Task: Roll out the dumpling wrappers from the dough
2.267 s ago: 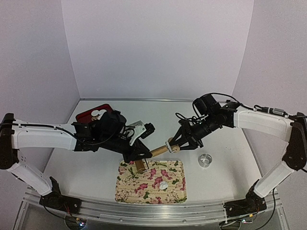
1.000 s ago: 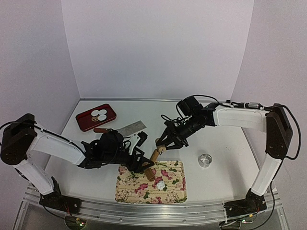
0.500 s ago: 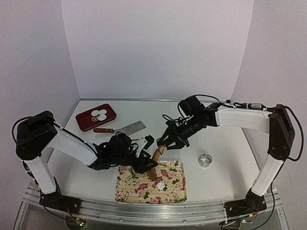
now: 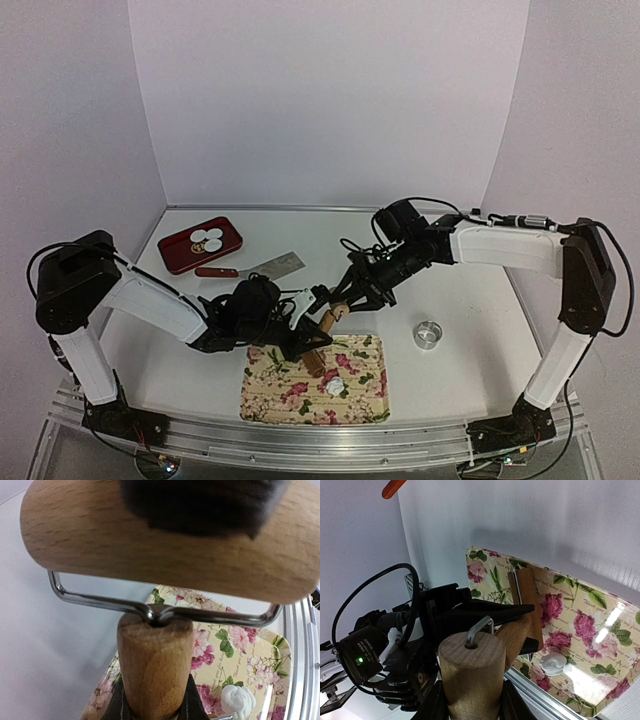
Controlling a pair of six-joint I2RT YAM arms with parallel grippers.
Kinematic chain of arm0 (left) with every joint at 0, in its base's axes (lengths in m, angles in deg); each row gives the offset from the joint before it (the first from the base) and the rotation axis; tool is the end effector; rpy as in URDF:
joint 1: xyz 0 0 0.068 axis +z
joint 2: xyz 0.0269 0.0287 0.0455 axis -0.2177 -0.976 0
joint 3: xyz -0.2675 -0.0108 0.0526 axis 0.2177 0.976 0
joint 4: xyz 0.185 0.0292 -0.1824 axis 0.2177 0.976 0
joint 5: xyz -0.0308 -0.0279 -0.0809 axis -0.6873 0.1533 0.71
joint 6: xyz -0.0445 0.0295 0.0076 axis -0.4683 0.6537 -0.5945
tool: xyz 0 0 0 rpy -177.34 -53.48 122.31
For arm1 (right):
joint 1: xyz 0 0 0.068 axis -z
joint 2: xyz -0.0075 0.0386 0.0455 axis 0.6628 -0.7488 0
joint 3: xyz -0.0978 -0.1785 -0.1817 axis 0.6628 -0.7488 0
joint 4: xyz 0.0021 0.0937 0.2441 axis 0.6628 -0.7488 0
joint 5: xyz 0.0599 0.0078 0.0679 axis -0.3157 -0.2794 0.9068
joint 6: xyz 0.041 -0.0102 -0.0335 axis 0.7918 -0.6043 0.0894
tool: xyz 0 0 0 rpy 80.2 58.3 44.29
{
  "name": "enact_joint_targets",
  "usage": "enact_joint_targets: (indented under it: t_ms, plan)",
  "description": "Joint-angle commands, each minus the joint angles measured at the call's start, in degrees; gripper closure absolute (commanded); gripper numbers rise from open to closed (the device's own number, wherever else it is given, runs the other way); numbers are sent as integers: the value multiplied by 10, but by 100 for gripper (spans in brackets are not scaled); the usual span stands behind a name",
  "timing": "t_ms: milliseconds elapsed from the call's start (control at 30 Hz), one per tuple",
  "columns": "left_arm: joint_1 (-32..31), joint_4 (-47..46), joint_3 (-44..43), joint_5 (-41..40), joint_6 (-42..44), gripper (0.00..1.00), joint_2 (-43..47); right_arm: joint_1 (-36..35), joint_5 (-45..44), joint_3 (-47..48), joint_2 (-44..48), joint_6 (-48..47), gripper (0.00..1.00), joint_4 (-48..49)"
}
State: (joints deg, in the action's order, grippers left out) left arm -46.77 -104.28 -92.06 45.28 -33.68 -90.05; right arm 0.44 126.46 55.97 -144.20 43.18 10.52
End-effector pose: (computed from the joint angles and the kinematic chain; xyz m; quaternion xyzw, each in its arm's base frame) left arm 0.1708 -0.3039 0.1434 0.4497 0.7305 -0.3462 0.3798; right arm 0.2644 0.2659 0.2392 0.0635 -0.8710 -0.4812 0.0756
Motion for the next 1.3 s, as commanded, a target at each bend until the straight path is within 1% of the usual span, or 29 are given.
enact_joint_targets:
  t_ms: [0, 133, 233, 367, 567, 700, 733, 800, 867, 933, 1000, 1033, 1067, 1100, 1200, 1233, 1267]
  plan:
    - [3, 56, -22, -16, 42, 100, 77, 3, -39, 5, 21, -30, 82, -57]
    - [3, 132, -60, 18, 78, 100, 99, 2, -30, 15, -2, -56, 77, -73]
    - [3, 182, -88, 41, 92, 100, 101, 0, -8, 32, -28, -70, 71, -74]
    - [3, 238, -129, 51, 108, 100, 94, -5, 11, 58, -61, -81, 64, -78]
    - [2, 285, -183, 50, 125, 100, 76, -14, 28, 83, -100, -90, 54, -83]
    - [3, 304, -202, 50, 136, 100, 66, -15, 34, 88, -115, -95, 52, -84]
    - [3, 309, -206, 49, 137, 100, 65, -15, 37, 89, -119, -97, 53, -84]
    - [3, 312, -209, 45, 139, 100, 64, -15, 39, 92, -124, -98, 59, -84]
    - [3, 312, -212, 38, 137, 100, 63, -15, 42, 92, -128, -99, 70, -84]
    - [3, 312, -213, 26, 124, 100, 64, -14, 41, 94, -128, -100, 89, -84]
    - [3, 309, -208, 2, 102, 98, 69, -13, 38, 97, -125, -102, 99, -84]
    - [3, 306, -202, -10, 88, 95, 74, -11, 36, 98, -122, -102, 100, -84]
    - [3, 302, -196, -24, 76, 88, 81, -9, 36, 99, -119, -102, 100, -83]
    - [3, 297, -186, -36, 65, 78, 88, -6, 35, 98, -115, -101, 100, -83]
    - [4, 285, -153, -65, 29, 52, 125, 14, 29, 93, -96, -95, 100, -82]
    - [4, 277, -146, -74, 18, 46, 141, 19, 26, 91, -90, -92, 100, -81]
    - [4, 276, -133, -84, 8, 36, 159, 28, 23, 93, -80, -92, 100, -81]
